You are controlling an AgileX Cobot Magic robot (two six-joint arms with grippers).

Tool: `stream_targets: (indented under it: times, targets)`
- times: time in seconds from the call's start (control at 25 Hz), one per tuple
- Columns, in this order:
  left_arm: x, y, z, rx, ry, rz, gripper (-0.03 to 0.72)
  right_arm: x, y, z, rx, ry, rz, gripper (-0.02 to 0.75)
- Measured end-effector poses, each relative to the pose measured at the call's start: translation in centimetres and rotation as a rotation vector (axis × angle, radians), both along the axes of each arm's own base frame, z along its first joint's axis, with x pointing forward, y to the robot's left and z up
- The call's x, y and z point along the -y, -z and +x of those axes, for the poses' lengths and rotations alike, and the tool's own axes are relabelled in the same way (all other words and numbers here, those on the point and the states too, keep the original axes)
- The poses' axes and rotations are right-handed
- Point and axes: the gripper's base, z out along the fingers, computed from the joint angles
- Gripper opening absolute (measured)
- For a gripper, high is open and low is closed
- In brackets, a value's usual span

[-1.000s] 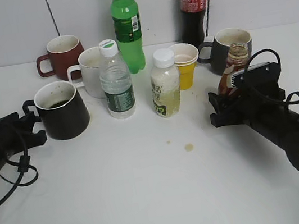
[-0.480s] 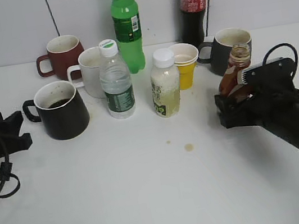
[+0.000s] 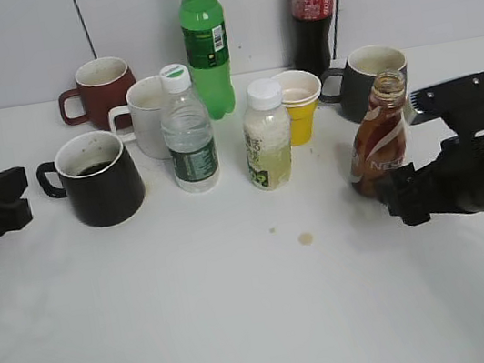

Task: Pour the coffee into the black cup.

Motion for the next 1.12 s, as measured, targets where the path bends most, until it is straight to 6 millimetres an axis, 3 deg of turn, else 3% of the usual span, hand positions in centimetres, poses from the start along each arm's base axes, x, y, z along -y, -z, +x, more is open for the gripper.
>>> stream_targets:
  times: [0.2,0.44,0.72,0.88,1.12]
  targets:
    - [-0.6,-2.4,-2.5,-0.158,-0.006,-0.011,0.336,-0.1,-4.3,-1.2,-0.107,-0.043,0.004,0.596]
    - [-1.1,-7.5,-6.1,-0.286,0.044,0.000,0.336,0.6,-9.7,-4.1,-0.172,-0.104,-0.016,0.596]
    - [-2.8,-12.9,-13.3,-0.205,0.090,-0.021,0.336,2.9,-13.4,-10.3,-0.243,-0.150,-0.070,0.595]
    - [-4.0,-13.4,-17.5,-0.161,0.103,-0.013,0.336,4.5,-15.3,-13.9,-0.181,-0.159,-0.086,0.595]
    - [-5.0,-12.0,-19.9,-0.235,0.093,0.052,0.336,6.3,-15.2,-18.4,-0.086,-0.161,-0.064,0.595]
